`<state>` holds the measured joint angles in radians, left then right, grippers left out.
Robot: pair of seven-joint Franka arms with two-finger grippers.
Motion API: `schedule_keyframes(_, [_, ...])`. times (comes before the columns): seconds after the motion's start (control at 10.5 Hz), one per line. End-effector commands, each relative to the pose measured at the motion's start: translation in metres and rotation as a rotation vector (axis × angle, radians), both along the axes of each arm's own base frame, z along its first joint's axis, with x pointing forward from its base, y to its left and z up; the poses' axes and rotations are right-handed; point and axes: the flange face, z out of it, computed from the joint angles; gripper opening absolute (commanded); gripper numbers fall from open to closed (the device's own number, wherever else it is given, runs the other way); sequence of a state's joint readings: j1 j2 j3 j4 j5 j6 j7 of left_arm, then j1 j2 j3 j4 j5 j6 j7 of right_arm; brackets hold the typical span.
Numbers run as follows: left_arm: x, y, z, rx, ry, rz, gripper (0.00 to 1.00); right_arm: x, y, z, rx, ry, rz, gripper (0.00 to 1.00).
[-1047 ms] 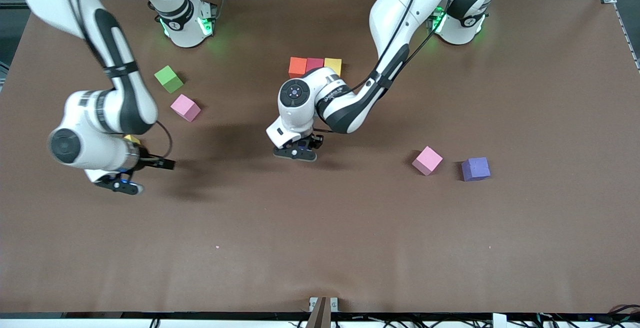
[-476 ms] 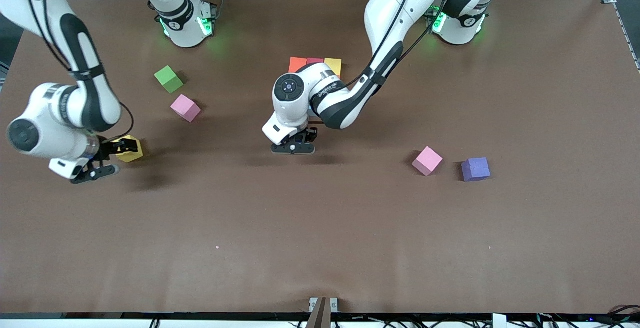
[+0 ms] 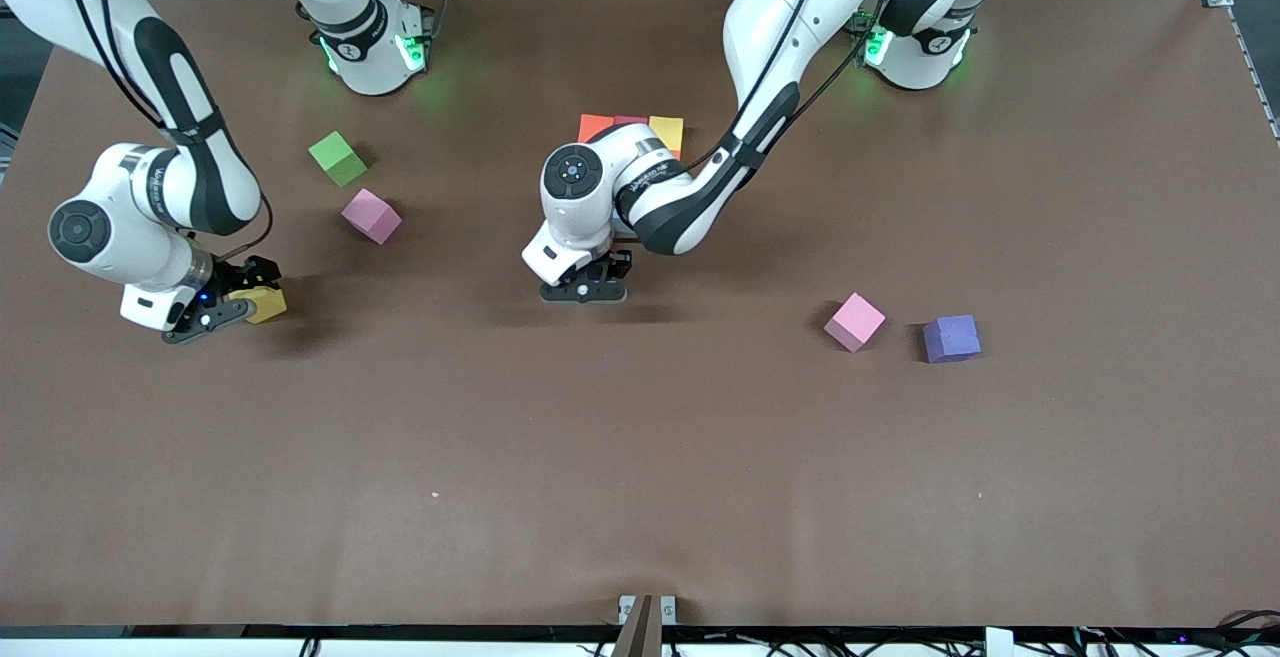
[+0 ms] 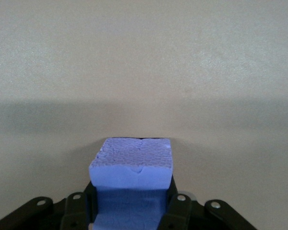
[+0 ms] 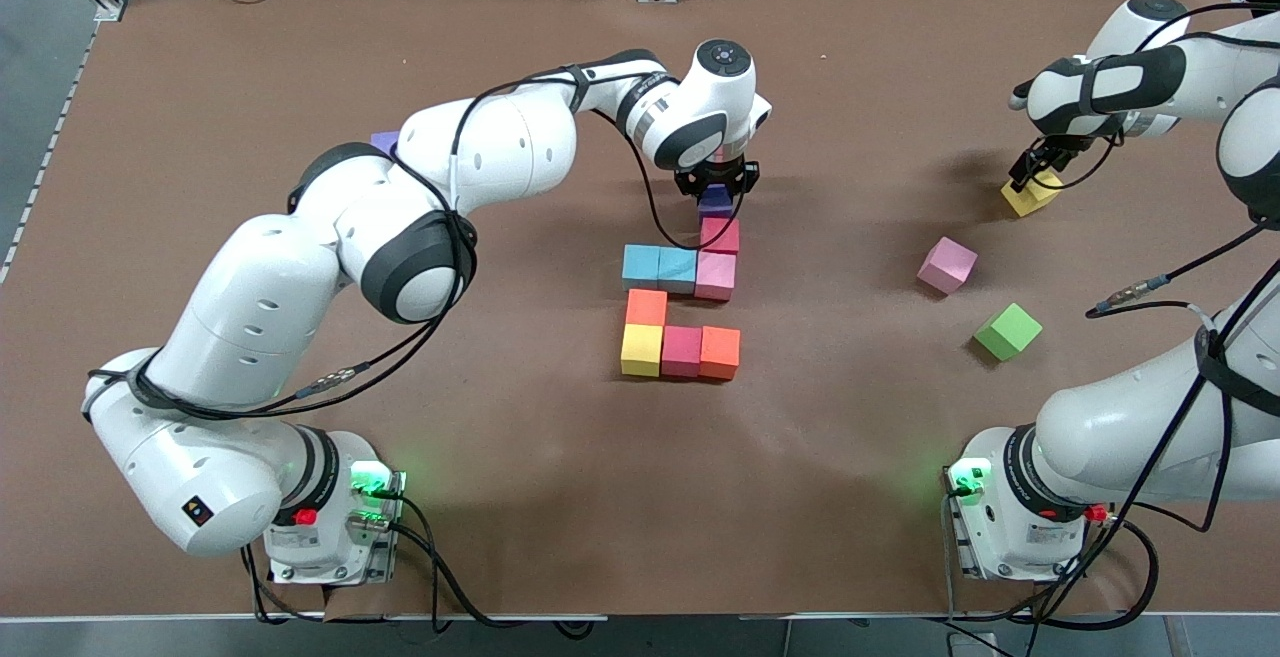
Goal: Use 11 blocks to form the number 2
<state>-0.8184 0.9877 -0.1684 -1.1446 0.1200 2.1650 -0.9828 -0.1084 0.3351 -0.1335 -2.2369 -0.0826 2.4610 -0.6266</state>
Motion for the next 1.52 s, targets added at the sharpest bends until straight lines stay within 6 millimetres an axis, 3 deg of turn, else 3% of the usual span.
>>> schedule_keyframes(0.0, [-0.006, -0.004, -0.007, -0.003, 0.011, 0.010, 0.00, -0.009, -0.003, 0.007, -0.001, -0.008, 0.028, 1.00])
schedule_keyframes(0.29, [-0.010, -0.006, -0.015, 0.004, 0.017, 0.007, 0.00, -0.014, -0.004, -0.006, 0.000, -0.005, 0.026, 1.00])
schedule_keyframes(0.38, [-0.011, -0.006, -0.015, 0.005, 0.016, 0.001, 0.45, -0.016, -0.004, -0.013, 0.001, -0.003, 0.024, 1.00])
schedule_keyframes(0.48, [-0.012, -0.007, -0.014, 0.003, 0.013, 0.010, 0.99, -0.017, -0.005, -0.016, 0.002, 0.001, 0.021, 1.00])
schedule_keyframes(0.57, [-0.008, -0.008, 0.003, -0.012, -0.003, 0.008, 1.00, -0.018, -0.005, -0.016, 0.002, 0.001, 0.018, 1.00])
schedule_keyframes(0.67, [-0.003, -0.008, 0.024, -0.033, -0.014, 0.021, 1.00, -0.017, -0.006, -0.016, 0.002, 0.001, 0.014, 0.87])
schedule_keyframes(0.76, [0.001, -0.009, 0.050, -0.060, -0.037, 0.027, 1.00, -0.018, -0.006, -0.018, 0.003, 0.005, 0.012, 0.54])
schedule_keyframes(0.86, [0.012, -0.003, 0.082, -0.088, -0.063, 0.040, 1.00, -0.016, -0.004, -0.016, 0.003, 0.003, 0.012, 0.29])
schedule_keyframes(0.95, [0.032, 0.015, 0.113, -0.100, -0.076, 0.072, 1.00, -0.013, -0.002, -0.013, 0.004, 0.001, 0.015, 0.16])
schedule_keyframes(1.05, [0.047, 0.038, 0.131, -0.067, -0.054, 0.088, 1.00, -0.008, 0.006, -0.009, 0.003, -0.009, 0.023, 0.14])
schedule_keyframes(1.24, [0.055, 0.083, 0.150, 0.003, -0.016, 0.083, 1.00, 0.015, 0.037, 0.009, 0.004, -0.013, 0.034, 0.14])
schedule_keyframes(1.43, [0.066, 0.143, 0.167, 0.011, -0.032, -0.006, 1.00, 0.042, 0.087, 0.036, 0.052, 0.013, 0.058, 0.14])
